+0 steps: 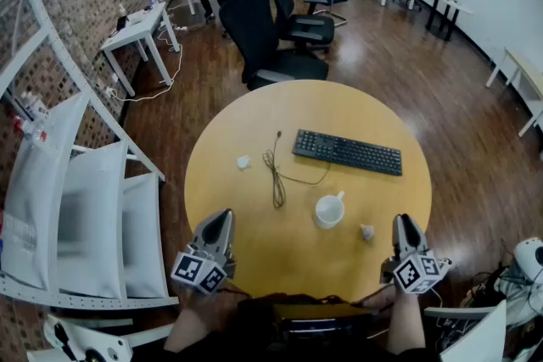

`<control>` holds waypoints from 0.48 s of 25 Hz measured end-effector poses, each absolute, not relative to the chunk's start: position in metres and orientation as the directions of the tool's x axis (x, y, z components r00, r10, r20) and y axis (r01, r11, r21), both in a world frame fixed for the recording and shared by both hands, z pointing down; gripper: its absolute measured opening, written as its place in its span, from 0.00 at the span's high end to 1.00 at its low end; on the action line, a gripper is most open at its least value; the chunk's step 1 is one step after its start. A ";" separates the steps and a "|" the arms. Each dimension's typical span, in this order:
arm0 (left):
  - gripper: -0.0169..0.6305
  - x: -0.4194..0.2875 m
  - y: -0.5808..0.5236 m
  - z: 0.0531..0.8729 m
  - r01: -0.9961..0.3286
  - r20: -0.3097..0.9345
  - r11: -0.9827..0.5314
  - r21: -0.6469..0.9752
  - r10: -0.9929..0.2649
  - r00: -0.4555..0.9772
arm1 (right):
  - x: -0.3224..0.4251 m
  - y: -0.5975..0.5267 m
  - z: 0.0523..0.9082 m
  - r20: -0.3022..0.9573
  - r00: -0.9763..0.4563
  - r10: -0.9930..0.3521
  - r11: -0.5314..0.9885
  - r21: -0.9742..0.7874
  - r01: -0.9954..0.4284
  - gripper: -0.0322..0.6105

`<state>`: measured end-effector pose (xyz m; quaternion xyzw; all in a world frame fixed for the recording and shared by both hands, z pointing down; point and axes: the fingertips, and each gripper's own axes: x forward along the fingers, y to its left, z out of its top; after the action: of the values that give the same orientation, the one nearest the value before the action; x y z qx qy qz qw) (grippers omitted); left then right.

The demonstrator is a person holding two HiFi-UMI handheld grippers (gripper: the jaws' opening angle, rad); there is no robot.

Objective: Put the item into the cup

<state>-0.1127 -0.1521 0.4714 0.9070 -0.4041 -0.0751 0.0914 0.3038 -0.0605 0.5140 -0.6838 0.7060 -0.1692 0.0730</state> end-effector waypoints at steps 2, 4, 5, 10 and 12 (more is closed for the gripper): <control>0.98 -0.106 -0.159 0.470 -0.709 -0.052 -0.676 0.203 -0.730 0.681 | 0.302 -0.073 0.529 0.184 -0.062 -0.981 0.001 -0.315 -0.949 0.73; 0.98 -0.100 -0.166 0.467 -0.697 -0.048 -0.694 0.181 -0.714 0.699 | 0.299 -0.085 0.542 0.240 -0.068 -0.968 -0.005 -0.294 -0.956 0.67; 0.98 -0.097 -0.168 0.465 -0.690 -0.050 -0.702 0.179 -0.706 0.706 | 0.298 -0.089 0.549 0.269 -0.069 -0.961 -0.010 -0.283 -0.959 0.67; 0.98 -0.090 -0.164 0.472 -0.674 -0.036 -0.707 0.215 -0.695 0.718 | 0.298 -0.096 0.606 0.453 -0.060 -0.890 -0.032 -0.193 -0.981 0.62; 0.98 -0.093 -0.161 0.481 -0.680 -0.021 -0.692 0.242 -0.704 0.709 | 0.295 -0.098 0.635 0.530 -0.061 -0.846 -0.032 -0.164 -0.986 0.57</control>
<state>-0.0933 -0.1611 0.4814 0.9181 -0.3770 -0.0563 0.1087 0.2955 -0.0982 0.6355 -0.6714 0.6820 -0.2554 -0.1373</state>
